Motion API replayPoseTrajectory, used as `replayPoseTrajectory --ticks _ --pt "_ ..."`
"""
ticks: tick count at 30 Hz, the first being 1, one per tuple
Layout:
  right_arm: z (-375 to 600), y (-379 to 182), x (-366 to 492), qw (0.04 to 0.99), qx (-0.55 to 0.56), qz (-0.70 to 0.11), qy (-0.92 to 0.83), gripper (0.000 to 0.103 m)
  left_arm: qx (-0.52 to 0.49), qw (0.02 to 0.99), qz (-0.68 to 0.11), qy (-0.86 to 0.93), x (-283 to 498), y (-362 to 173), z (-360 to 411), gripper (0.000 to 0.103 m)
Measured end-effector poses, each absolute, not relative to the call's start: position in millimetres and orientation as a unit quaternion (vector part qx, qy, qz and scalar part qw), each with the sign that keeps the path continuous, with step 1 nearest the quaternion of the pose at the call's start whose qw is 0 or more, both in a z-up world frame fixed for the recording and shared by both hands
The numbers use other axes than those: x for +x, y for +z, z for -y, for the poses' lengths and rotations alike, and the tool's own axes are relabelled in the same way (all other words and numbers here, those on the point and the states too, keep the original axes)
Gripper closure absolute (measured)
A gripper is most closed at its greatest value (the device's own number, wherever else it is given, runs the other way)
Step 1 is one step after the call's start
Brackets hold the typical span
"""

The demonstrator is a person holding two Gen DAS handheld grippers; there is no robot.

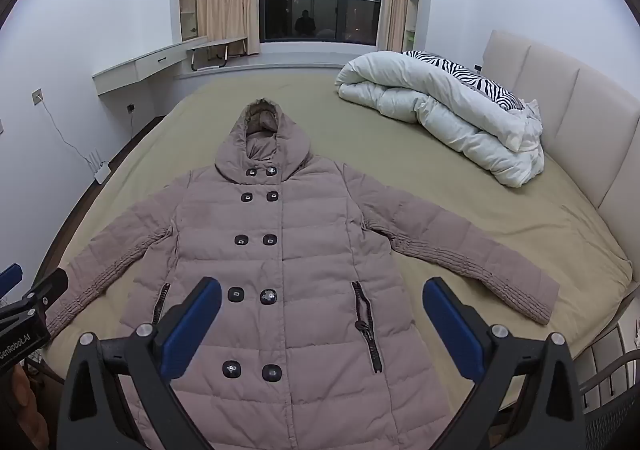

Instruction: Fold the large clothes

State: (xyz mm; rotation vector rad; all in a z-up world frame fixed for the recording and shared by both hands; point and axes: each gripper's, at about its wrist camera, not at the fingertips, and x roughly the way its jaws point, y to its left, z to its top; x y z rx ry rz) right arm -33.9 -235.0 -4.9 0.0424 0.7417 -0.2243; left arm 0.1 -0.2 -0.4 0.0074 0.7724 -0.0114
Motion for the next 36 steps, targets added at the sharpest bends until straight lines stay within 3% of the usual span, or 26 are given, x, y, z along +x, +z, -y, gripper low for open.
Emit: replayPoseTrajectory --ticks 36 --pt "232.7 -11.7 -34.1 0.924 0.023 -0.365 -0.107 0.0 -0.012 0.924 -0.381 -0.01 0.6 -5.3 -8.2 0.0"
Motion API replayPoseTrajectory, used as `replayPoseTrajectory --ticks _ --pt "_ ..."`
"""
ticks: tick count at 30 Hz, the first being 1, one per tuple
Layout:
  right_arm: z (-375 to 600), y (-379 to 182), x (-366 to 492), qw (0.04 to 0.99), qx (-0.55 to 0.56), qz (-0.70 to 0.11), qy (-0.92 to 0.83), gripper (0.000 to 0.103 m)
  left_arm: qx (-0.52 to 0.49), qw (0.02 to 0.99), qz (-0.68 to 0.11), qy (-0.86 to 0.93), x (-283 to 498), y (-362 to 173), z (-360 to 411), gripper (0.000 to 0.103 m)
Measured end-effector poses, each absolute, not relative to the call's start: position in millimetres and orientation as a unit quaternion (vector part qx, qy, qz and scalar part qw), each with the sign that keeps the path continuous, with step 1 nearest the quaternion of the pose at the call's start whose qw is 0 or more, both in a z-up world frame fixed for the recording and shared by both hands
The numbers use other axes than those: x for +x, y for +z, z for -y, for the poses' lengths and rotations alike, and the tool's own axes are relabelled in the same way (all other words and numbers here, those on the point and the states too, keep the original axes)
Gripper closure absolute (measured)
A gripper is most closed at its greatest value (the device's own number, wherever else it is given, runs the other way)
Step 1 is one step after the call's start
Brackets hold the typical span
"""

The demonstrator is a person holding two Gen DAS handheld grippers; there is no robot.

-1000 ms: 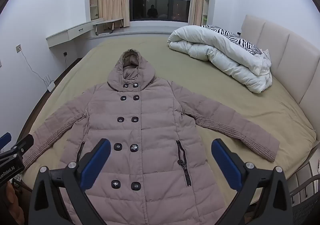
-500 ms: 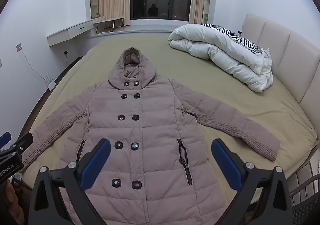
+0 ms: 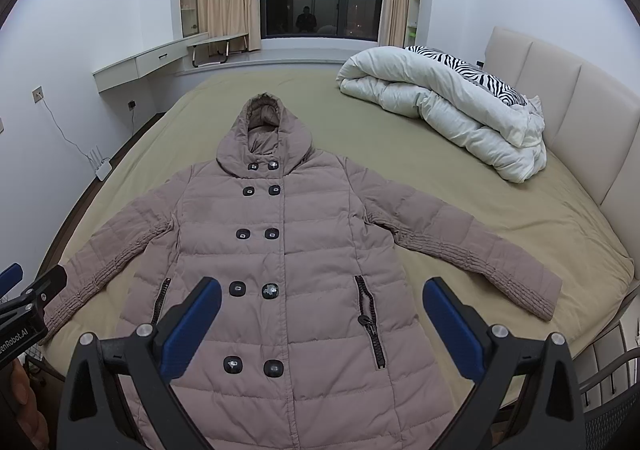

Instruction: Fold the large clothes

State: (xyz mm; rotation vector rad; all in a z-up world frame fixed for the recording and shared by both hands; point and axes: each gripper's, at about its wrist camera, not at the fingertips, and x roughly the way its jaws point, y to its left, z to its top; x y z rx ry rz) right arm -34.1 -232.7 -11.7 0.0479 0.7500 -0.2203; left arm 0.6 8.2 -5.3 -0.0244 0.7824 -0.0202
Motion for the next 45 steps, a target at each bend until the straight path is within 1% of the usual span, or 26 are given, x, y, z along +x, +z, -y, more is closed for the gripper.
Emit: replayPoseTrajectory --ticks 35,45 --pt "231.1 -14.2 -30.8 0.924 0.025 -0.367 -0.106 0.0 -0.011 0.924 -0.382 -0.009 1.1 -7.3 -8.3 0.0" --pt "230.7 -14.9 -30.0 0.923 0.025 -0.368 -0.105 0.0 -0.011 0.923 -0.385 -0.008 3.0 -16.1 -13.4 0.0"
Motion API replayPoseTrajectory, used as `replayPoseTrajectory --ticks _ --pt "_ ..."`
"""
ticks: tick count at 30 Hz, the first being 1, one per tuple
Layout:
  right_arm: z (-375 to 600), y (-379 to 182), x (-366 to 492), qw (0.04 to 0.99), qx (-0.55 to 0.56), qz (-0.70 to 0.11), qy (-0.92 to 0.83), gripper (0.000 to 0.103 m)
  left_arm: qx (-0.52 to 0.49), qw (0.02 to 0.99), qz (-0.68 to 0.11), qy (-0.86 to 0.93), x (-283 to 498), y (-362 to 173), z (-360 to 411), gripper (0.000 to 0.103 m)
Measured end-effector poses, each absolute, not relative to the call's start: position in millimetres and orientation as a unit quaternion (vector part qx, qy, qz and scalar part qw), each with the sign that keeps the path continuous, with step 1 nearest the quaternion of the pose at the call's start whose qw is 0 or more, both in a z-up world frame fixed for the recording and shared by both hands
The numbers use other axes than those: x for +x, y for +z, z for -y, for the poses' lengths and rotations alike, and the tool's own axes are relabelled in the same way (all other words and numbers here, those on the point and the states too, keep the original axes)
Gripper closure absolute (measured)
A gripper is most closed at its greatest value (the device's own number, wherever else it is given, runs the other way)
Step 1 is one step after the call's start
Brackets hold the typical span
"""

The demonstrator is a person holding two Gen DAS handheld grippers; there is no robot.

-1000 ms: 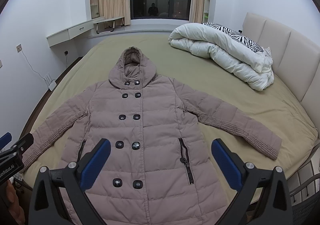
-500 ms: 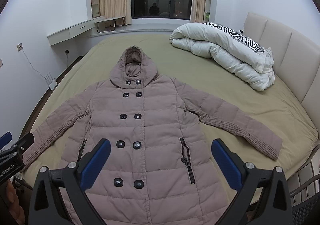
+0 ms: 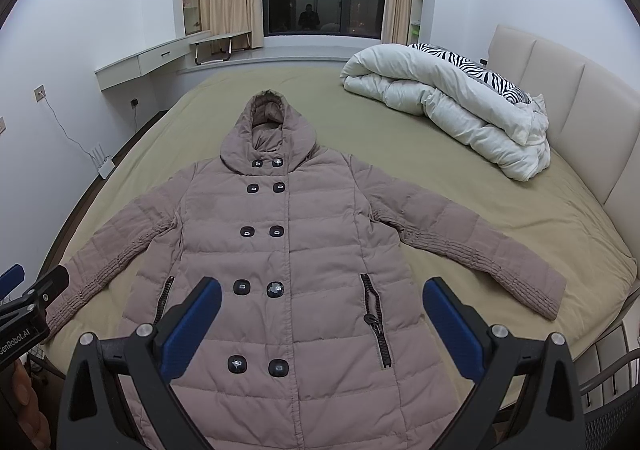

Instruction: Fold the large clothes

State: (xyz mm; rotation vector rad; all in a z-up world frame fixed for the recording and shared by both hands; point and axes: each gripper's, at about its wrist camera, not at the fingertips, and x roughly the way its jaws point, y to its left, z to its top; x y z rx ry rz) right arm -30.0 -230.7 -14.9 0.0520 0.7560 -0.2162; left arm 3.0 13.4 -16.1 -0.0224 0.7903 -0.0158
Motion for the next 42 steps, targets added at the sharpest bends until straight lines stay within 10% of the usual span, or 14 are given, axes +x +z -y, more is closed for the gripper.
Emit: replayPoseTrajectory --ticks 20,42 --pt "227.0 -28.6 -32.7 0.924 0.042 -0.369 -0.093 0.0 -0.026 0.916 -0.399 -0.029 3.7 -40.7 -11.2 0.0" --pt "175.6 -21.2 -29.0 0.967 0.068 -0.24 0.058 0.0 -0.394 0.827 -0.39 0.09 2.9 -179.4 -223.1 0.0"
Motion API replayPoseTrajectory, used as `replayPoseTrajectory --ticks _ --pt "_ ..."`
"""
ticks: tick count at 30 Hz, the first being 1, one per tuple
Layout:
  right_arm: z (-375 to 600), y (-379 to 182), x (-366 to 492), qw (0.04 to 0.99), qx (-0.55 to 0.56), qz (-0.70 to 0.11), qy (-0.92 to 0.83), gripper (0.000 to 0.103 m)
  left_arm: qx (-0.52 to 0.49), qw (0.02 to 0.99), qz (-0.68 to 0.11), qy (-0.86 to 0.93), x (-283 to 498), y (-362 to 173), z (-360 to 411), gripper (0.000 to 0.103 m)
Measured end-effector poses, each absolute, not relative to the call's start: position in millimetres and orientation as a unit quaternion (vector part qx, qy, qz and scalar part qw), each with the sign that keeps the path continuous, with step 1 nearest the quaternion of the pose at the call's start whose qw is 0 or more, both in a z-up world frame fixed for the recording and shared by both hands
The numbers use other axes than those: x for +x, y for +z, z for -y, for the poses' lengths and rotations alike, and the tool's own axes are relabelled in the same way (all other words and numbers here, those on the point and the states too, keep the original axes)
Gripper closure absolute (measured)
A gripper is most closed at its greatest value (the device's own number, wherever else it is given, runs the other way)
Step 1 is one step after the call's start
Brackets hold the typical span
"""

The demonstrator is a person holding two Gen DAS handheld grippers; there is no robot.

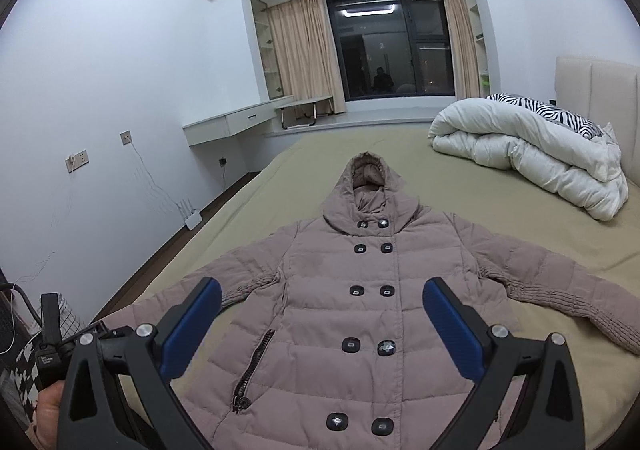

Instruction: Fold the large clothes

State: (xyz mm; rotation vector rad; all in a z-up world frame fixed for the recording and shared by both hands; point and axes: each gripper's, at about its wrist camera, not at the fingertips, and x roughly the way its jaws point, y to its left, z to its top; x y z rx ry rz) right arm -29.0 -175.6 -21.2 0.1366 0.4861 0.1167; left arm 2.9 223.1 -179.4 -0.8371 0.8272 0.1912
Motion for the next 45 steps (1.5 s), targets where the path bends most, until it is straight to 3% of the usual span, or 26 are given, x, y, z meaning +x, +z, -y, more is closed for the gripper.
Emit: replayPoseTrajectory --ticks 18,24,25,28,31,38,45 --pt "171.2 -52.3 23.8 0.931 0.124 -0.329 0.095 0.0 -0.549 0.725 -0.355 0.215 13.5 -278.4 -313.6 0.0" --pt "176.2 -56.5 29.4 0.928 0.128 -0.338 0.093 0.0 -0.593 0.704 -0.302 0.248 24.5 -294.1 -339.4 0.001" --pt "177.8 -57.8 30.3 0.926 0.128 -0.342 0.094 0.0 -0.599 0.702 -0.293 0.25 24.2 -294.8 -347.5 0.003" --pt "183.0 -61.3 30.4 0.925 0.128 -0.345 0.092 0.0 -0.601 0.704 -0.282 0.253 30.9 -295.9 -363.0 0.029" --pt "190.6 -65.1 30.4 0.924 0.129 -0.349 0.085 0.0 -0.596 0.702 -0.283 0.269 39.2 -294.3 -374.5 0.073" --pt "219.4 -76.5 28.9 0.918 0.15 -0.361 0.069 0.002 -0.501 0.793 -0.269 0.22 79.5 -228.9 -363.2 0.083" --pt "263.8 -92.8 27.8 0.909 0.199 -0.365 0.034 0.0 -0.292 0.91 -0.294 0.022 170.7 -160.5 -213.5 0.085"
